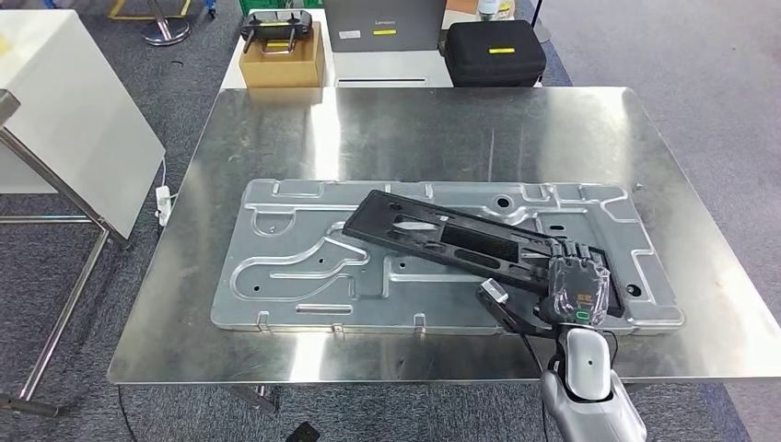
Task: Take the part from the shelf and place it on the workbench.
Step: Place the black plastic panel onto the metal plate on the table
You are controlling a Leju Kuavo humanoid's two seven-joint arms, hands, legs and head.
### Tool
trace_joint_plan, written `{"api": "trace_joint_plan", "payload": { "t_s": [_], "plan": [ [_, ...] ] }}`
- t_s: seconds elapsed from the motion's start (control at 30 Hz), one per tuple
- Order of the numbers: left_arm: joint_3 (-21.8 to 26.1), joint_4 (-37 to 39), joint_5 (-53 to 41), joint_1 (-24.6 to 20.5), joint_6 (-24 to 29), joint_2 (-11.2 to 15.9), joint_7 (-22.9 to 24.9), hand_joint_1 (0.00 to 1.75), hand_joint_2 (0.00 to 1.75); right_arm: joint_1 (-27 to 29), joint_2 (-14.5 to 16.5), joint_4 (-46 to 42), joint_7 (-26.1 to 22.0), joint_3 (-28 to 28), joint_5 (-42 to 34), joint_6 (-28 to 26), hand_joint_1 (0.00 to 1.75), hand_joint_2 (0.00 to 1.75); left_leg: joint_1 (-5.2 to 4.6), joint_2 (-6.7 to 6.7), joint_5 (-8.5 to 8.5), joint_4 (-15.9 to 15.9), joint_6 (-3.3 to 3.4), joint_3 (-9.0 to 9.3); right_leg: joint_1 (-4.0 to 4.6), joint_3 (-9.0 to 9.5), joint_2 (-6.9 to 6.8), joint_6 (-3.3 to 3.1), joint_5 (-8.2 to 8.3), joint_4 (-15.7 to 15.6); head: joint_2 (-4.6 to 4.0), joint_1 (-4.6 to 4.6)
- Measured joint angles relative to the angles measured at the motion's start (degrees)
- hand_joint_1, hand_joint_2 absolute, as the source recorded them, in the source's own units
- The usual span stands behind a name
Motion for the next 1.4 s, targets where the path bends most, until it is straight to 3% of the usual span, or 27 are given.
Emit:
{"api": "trace_joint_plan", "payload": {
  "t_s": [0.03,0.07,0.13,0.2,0.33,0.4,0.47,0.5,0.53,0.57,0.63,0.7,0.8,0.87,0.97,1.0,1.03,1.07,1.1,1.17,1.2,1.27,1.33,1.4],
  "plan": [
    [0.0,0.0,0.1,0.1,0.0,0.0,-0.1,0.00,0.00,0.4,0.1,0.4,0.0,0.0,0.2,-0.1,0.00,1.75,0.00,-0.03,-0.12,0.1,0.00,0.04,-0.08,-0.42,-0.01,0.11,0.59,0.5,0.01,-0.01],
    [0.0,0.0,0.2,0.2,0.0,0.0,-0.1,0.00,0.00,0.7,0.2,0.6,0.0,0.0,0.5,-0.3,0.00,1.75,0.03,-0.07,-0.30,0.3,-0.09,0.11,-0.19,0.30,-0.02,0.18,2.18,-1.3,0.01,0.00],
    [0.0,0.0,0.4,0.2,0.0,0.0,-0.1,0.00,0.00,0.8,0.5,0.8,0.0,0.0,1.1,-0.7,0.00,1.75,0.02,-0.10,-0.88,1.0,-0.50,0.21,-0.32,3.69,-0.07,0.19,5.72,-8.3,0.01,0.01],
    [0.0,0.0,0.4,0.2,0.1,0.0,-0.1,0.00,0.00,0.8,0.9,0.9,0.0,0.1,1.4,-1.0,0.00,1.75,-0.09,-0.09,-1.44,1.6,-1.12,0.18,-0.16,6.00,-0.01,-0.29,6.92,-12.9,0.01,-0.07],
    [0.0,0.0,0.4,0.2,0.3,0.0,-0.1,0.00,0.00,0.8,1.6,0.9,-0.1,0.4,1.5,-1.2,0.00,0.00,0.04,-0.07,-2.12,2.2,-2.35,0.22,0.02,6.66,-0.02,-1.78,6.87,-13.9,0.00,-0.14],
    [0.0,0.0,0.6,0.3,0.3,0.0,-0.2,0.00,0.00,0.9,1.9,0.9,-0.2,0.4,1.7,-1.3,0.00,0.00,0.22,-0.05,-4.75,6.1,-2.96,-1.32,-0.20,6.93,-0.19,-2.39,7.06,-14.3,0.01,-0.19],
    [0.0,0.0,0.8,0.5,0.5,0.0,-0.3,0.00,0.00,1.6,2.0,0.4,-0.4,0.4,1.9,-1.6,0.00,0.00,0.41,-0.04,-8.30,13.2,-3.39,-4.41,-0.19,6.94,-0.30,-2.61,7.07,-14.3,0.01,-0.21],
    [0.0,0.0,1.0,0.7,0.8,0.0,-0.3,0.00,0.00,2.2,2.0,-0.2,-0.6,0.4,1.7,-1.9,0.00,0.00,0.49,-0.04,-9.18,15.9,-3.52,-5.61,-0.18,6.94,-0.32,-2.63,7.07,-14.3,0.01,-0.20],
    [0.0,0.0,1.2,0.9,1.2,0.0,-0.3,0.00,0.00,3.0,2.1,-1.0,-1.1,0.4,1.1,-2.4,0.00,0.00,0.54,-0.04,-8.98,16.8,-3.57,-5.96,-0.19,6.95,-0.31,-2.64,7.06,-14.3,0.01,-0.20],
    [0.0,0.0,1.5,1.1,1.8,0.0,-0.3,0.00,0.00,4.1,2.2,-2.1,-1.8,0.4,0.1,-2.9,0.00,0.00,0.57,-0.03,-7.77,15.5,-3.54,-5.31,-0.20,7.00,-0.29,-2.63,7.05,-14.3,0.01,-0.21],
    [0.1,0.0,2.0,1.3,3.4,0.0,-0.3,0.00,0.00,7.0,2.3,-5.2,-4.2,0.4,-3.8,-4.2,0.00,0.00,0.57,-0.04,-4.12,8.2,-3.20,-1.79,-0.23,7.12,-0.30,-2.48,7.00,-14.3,0.01,-0.20],
    [0.2,0.0,2.5,1.5,4.8,0.1,-0.4,0.00,0.00,10.1,2.7,-9.3,-8.7,0.4,-11.5,-5.2,0.00,0.00,0.34,-0.08,-2.35,2.4,-2.69,0.86,-0.08,7.05,-0.33,-1.96,6.98,-14.2,0.01,-0.20],
    [0.5,0.0,3.2,2.3,6.6,0.1,-0.6,0.00,0.00,14.2,3.4,-16.7,-17.1,0.4,-26.1,-5.6,0.00,0.00,0.09,-0.14,-2.15,1.1,-1.81,1.33,-0.05,7.02,-0.30,-0.85,7.09,-14.4,0.00,-0.19],
    [0.7,0.0,3.5,2.9,7.4,0.1,-0.6,0.00,0.00,16.7,3.6,-21.6,-20.8,0.4,-31.2,-5.9,0.00,0.00,0.26,-0.04,-1.66,0.4,-0.97,1.65,-0.14,6.59,-0.25,-0.34,5.97,-13.2,0.00,-0.14],
    [1.1,0.0,3.7,3.2,7.7,0.1,-0.6,0.00,0.00,19.8,3.6,-28.4,-23.9,0.3,-33.4,-6.6,0.00,0.00,0.22,0.06,-1.41,0.1,-0.15,1.72,-0.21,2.36,-0.19,-0.13,0.66,-3.7,0.00,-0.08],
    [1.3,0.0,3.8,3.3,7.7,0.1,-0.6,0.00,0.00,20.7,3.6,-30.3,-24.5,0.2,-33.3,-6.7,0.00,0.00,0.14,0.05,-1.46,0.1,-0.05,1.71,-0.23,0.83,-0.19,-0.08,-0.55,-0.5,0.00,-0.09],
    [1.4,0.0,3.9,3.4,7.7,0.1,-0.6,0.00,0.00,21.6,3.6,-31.9,-25.1,0.1,-33.1,-6.8,0.00,0.00,0.08,0.05,-1.52,0.2,-0.01,1.72,-0.24,0.07,-0.19,-0.05,-0.70,1.1,0.00,-0.09],
    [1.5,0.0,4.0,3.5,7.7,0.1,-0.6,0.00,0.00,22.2,3.6,-33.3,-25.6,0.0,-32.8,-6.8,0.00,0.00,0.05,0.03,-1.58,0.2,-0.03,1.74,-0.25,0.32,-0.20,-0.07,0.20,0.6,0.00,-0.09],
    [1.6,0.0,4.1,3.5,7.7,0.1,-0.6,0.00,0.00,22.8,3.6,-34.7,-26.3,0.0,-32.6,-6.8,0.00,0.00,0.04,0.01,-1.69,0.4,-0.10,1.78,-0.26,1.63,-0.20,-0.17,1.95,-2.1,0.01,-0.10],
    [1.7,0.0,4.3,3.5,7.7,0.1,-0.6,0.00,0.00,23.6,3.7,-37.3,-27.5,0.0,-32.5,-6.8,0.00,0.00,-0.09,-0.03,-2.09,0.9,-0.48,1.77,-0.11,5.40,-0.21,-0.55,5.24,-9.8,0.01,-0.09],
    [1.7,0.0,4.4,3.5,7.8,0.1,-0.6,0.00,0.00,23.9,3.9,-38.4,-28.1,0.0,-32.7,-6.8,0.00,0.00,-0.18,-0.04,-2.32,1.1,-0.75,1.71,0.02,6.68,-0.20,-0.75,6.06,-12.4,0.01,-0.10],
    [1.8,0.0,4.5,3.5,7.9,0.1,-0.6,0.00,0.00,24.4,4.3,-40.1,-29.3,0.0,-33.5,-6.8,0.00,0.00,-0.34,-0.05,-2.56,1.3,-1.30,1.63,0.33,7.26,-0.13,-1.08,6.12,-13.9,0.01,-0.13],
    [1.9,0.0,4.4,3.5,8.1,0.1,-0.6,0.00,0.00,24.9,4.8,-41.3,-31.0,0.0,-35.1,-6.8,0.00,0.00,-0.33,-0.05,-2.84,1.4,-1.86,1.70,0.07,7.39,-0.08,-1.62,6.33,-14.2,0.01,-0.14],
    [2.0,0.0,4.4,3.5,8.4,0.2,-0.6,0.00,0.00,25.2,5.6,-42.2,-32.6,-0.1,-37.1,-6.8,0.00,0.00,-0.21,-0.04,-4.90,4.2,-2.56,0.64,-0.30,7.60,-0.16,-2.26,6.60,-14.6,0.01,-0.26]
  ]
}}
